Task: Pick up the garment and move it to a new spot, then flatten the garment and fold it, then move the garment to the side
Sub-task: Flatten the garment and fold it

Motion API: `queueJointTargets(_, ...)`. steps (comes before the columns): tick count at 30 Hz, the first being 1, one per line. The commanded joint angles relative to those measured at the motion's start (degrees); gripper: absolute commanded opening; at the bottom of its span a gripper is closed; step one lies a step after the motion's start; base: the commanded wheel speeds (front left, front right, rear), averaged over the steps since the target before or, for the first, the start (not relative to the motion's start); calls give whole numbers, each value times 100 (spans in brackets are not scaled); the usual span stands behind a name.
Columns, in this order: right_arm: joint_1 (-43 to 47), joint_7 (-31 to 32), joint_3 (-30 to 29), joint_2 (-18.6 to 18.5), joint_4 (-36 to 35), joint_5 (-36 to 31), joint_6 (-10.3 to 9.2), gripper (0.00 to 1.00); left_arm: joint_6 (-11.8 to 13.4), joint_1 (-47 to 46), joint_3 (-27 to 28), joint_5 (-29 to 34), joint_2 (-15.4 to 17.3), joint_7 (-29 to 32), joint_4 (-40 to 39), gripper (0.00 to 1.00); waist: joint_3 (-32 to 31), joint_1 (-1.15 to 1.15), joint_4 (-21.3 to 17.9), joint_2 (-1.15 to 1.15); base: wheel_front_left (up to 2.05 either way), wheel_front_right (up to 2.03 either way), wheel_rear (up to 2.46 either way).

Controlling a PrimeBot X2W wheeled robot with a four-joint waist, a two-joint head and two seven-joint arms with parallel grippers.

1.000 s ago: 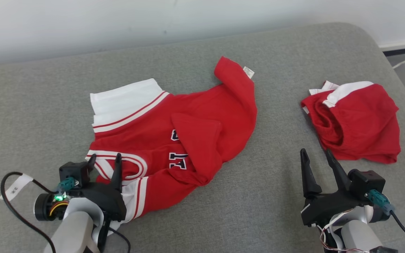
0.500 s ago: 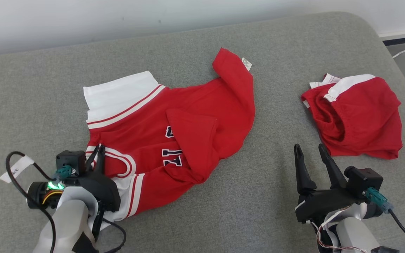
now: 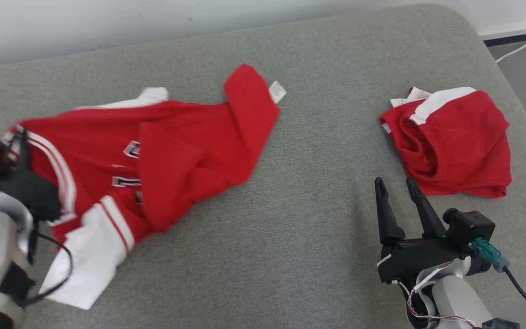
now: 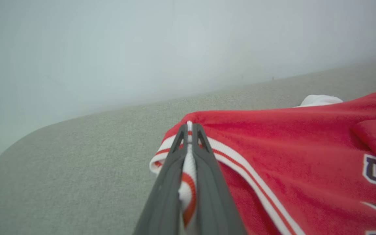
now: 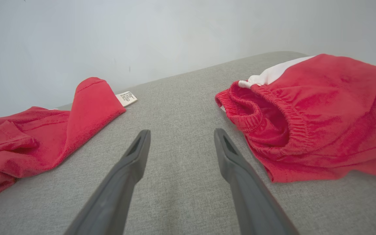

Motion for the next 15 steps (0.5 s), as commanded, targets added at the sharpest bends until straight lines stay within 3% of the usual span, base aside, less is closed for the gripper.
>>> queueJointTargets(1,21,-1,6,-21,-19,67,0,100,83,-136,37,76,156,-3,-57,0,33,-1,-79,-1,0,0,0)
queueJointTargets(5,56,-1,-3,-28,7,72,0,100,235,-260,104,141,395,-3,-159,0,37,-1,-147,-1,0,0,0)
queueJointTargets(6,67,-1,-9,-34,12,61,0,100,275,-209,151,108,411,-3,-189,24,28,-1,-149,-1,0,0,0)
queueJointTargets(7,82,-1,-33,-42,20,55,0,100,319,-152,180,98,406,-4,-274,81,14,-1,-133,-1,0,0,0)
queueJointTargets(8,106,-1,-47,-53,33,46,0,100,335,-49,189,89,367,-3,-284,100,-5,-1,-111,-1,0,0,0)
queueJointTargets(15,177,-1,-158,-111,111,8,0,100,208,558,268,-118,-126,-4,-663,100,-200,-1,212,-1,0,0,0)
